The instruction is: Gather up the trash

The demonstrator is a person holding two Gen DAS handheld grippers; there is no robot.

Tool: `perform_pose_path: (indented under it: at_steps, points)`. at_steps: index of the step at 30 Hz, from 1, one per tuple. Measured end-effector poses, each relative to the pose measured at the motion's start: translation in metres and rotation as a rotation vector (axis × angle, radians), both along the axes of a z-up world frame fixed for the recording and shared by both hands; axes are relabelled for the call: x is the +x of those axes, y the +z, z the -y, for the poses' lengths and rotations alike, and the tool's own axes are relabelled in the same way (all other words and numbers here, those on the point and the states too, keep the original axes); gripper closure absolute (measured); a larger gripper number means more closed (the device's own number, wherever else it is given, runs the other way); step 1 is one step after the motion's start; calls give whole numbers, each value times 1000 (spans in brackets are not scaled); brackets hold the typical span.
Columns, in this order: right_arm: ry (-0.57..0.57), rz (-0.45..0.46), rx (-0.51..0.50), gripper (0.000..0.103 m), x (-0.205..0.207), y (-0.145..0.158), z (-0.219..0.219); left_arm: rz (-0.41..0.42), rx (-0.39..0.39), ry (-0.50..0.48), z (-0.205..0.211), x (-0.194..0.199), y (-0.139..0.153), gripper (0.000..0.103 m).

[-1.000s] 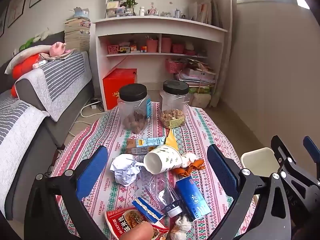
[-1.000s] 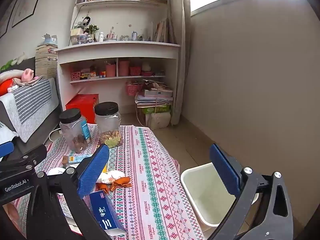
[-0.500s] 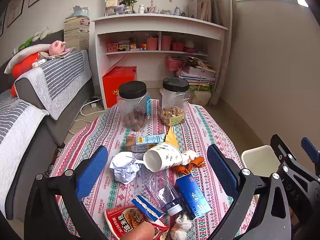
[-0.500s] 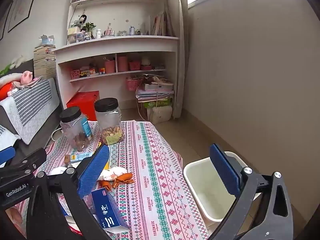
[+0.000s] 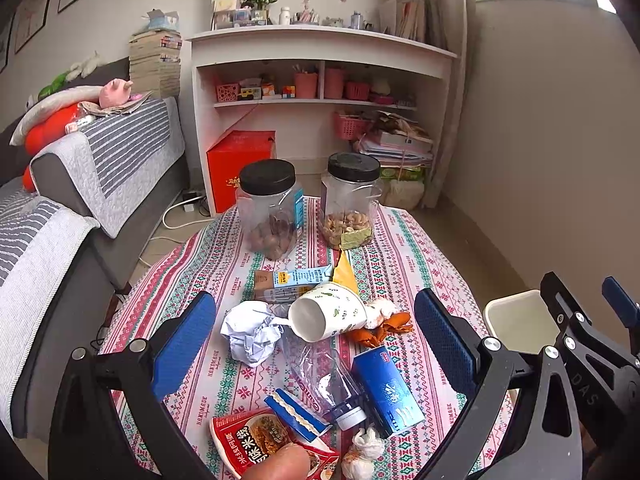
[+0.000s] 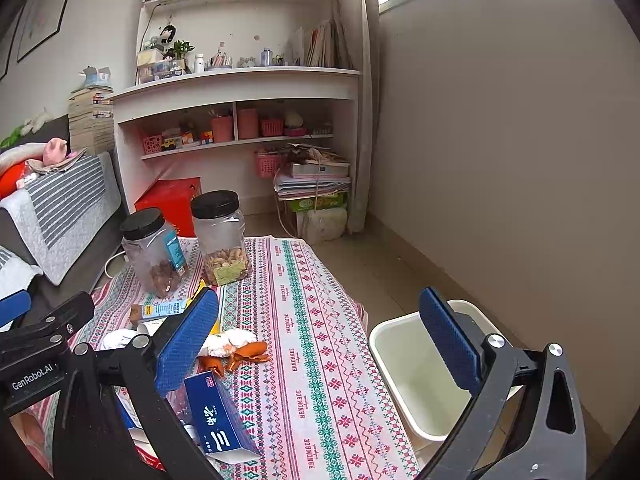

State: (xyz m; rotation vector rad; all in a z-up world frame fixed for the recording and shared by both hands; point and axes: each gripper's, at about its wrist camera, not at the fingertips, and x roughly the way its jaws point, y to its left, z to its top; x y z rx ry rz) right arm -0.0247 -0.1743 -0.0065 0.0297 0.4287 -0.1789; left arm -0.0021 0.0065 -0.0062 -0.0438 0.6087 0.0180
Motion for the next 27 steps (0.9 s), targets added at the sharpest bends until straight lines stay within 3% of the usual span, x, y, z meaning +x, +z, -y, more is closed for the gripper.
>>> perform_pose_path:
  at_steps: [27]
  points:
    - [3, -3, -2, 7, 0, -1, -1, -7, 4, 15, -3, 2, -1, 7]
